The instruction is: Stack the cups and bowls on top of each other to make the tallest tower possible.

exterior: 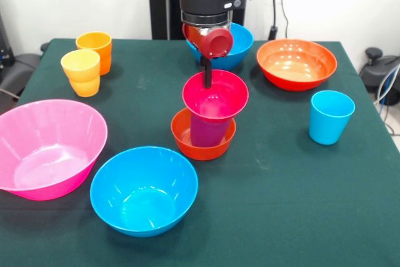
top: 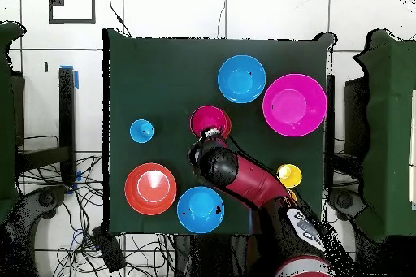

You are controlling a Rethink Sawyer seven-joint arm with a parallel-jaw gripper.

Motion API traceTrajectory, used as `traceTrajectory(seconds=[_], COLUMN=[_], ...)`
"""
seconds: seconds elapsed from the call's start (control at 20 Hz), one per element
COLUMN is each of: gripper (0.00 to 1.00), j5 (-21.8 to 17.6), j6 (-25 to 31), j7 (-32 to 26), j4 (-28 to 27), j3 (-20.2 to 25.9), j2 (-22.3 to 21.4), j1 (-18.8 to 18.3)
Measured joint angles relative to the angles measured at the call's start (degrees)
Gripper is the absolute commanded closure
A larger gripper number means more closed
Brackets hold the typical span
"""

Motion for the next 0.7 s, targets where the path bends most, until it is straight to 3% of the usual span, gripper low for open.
traceTrajectory(seconds=[0.7], gripper=[1.00], j5=[-0.01], j6=[0.02], j7=[0.00], j4=[-0.08], j3=[-7.08], j2=[0.04], j1=[4.95])
